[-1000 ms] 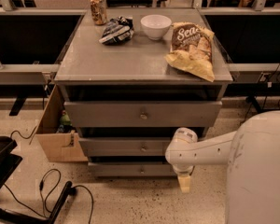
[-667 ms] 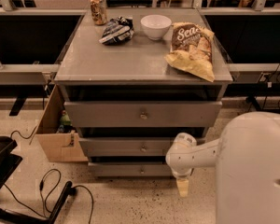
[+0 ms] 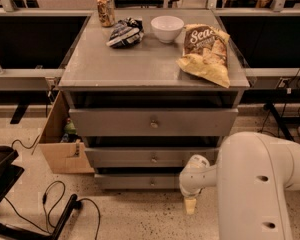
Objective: Open bottom drawer
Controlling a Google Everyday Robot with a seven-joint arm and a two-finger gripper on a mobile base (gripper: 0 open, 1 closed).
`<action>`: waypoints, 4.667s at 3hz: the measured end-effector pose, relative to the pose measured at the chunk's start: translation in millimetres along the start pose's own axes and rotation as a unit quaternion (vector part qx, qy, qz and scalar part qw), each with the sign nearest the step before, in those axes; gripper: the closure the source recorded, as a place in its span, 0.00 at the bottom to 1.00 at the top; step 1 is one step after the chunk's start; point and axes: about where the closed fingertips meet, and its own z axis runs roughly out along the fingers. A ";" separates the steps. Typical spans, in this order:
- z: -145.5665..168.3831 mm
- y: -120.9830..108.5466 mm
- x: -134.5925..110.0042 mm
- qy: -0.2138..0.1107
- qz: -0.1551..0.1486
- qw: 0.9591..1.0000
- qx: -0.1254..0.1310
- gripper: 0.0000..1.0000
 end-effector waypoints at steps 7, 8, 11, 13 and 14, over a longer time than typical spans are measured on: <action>111.8 -49.5 -1.9 0.028 0.071 0.997 0.020 0.72; 109.9 -52.6 -3.5 0.028 0.071 0.997 0.020 0.94; 95.8 -53.0 -5.2 0.026 0.077 0.997 0.012 1.00; 88.6 -55.9 -6.1 0.026 0.077 0.997 0.012 1.00; 84.5 -57.1 -6.4 0.026 0.077 0.997 0.012 1.00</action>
Offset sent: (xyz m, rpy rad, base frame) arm 0.0703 0.0212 -0.0753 -0.0402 -0.1360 -0.0140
